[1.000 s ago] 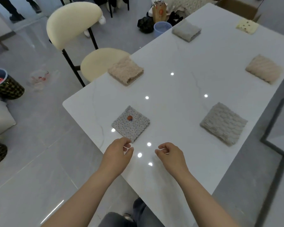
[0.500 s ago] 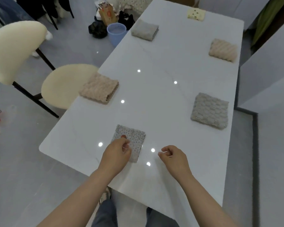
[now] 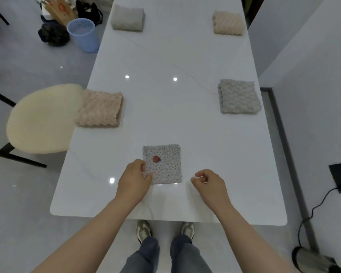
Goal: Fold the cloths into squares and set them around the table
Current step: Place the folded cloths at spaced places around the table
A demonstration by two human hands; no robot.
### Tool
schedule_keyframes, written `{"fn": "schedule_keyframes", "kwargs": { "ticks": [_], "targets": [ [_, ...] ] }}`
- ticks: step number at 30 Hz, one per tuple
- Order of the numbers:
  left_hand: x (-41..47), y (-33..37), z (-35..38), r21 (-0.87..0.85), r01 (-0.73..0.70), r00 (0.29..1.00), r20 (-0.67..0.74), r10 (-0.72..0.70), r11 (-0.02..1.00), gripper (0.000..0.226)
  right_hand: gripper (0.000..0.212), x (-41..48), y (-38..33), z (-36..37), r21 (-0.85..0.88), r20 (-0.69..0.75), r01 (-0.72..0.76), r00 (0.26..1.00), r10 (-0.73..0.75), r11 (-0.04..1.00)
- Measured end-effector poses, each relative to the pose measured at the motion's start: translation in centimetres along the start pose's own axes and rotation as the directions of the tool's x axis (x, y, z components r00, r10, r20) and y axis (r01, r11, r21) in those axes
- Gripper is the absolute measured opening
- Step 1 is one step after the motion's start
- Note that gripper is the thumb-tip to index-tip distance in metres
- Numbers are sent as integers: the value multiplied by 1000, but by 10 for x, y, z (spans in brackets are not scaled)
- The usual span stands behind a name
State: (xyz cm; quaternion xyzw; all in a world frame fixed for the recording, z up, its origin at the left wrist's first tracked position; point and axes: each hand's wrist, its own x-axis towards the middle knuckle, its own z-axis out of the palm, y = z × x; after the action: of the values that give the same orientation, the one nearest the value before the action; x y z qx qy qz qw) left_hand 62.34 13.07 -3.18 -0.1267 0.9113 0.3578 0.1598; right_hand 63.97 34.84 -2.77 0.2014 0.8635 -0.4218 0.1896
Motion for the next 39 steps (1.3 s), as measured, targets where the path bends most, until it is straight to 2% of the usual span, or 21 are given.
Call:
{"fn": "schedule_keyframes", "kwargs": {
  "ticks": [5, 13, 23, 39],
  "targets": [
    [4, -12, 10, -2, 35, 998, 48, -34, 999, 38, 22, 10, -5, 16, -13, 14, -5, 1000, 5, 1000],
    [16, -18, 15, -32, 0, 1000, 1, 0, 999, 41, 28, 23, -20, 42, -25, 7, -3, 1000, 3, 1000],
    [15, -21, 20, -41, -67, 997, 39, 69, 997, 42, 14, 17, -7, 49, -20, -10, -58, 998, 58, 998],
    [-12, -15, 40, -43, -125, 989, 77, 128, 991, 41, 11, -5, 26, 37, 27, -29, -82, 996, 83, 996]
  ]
}}
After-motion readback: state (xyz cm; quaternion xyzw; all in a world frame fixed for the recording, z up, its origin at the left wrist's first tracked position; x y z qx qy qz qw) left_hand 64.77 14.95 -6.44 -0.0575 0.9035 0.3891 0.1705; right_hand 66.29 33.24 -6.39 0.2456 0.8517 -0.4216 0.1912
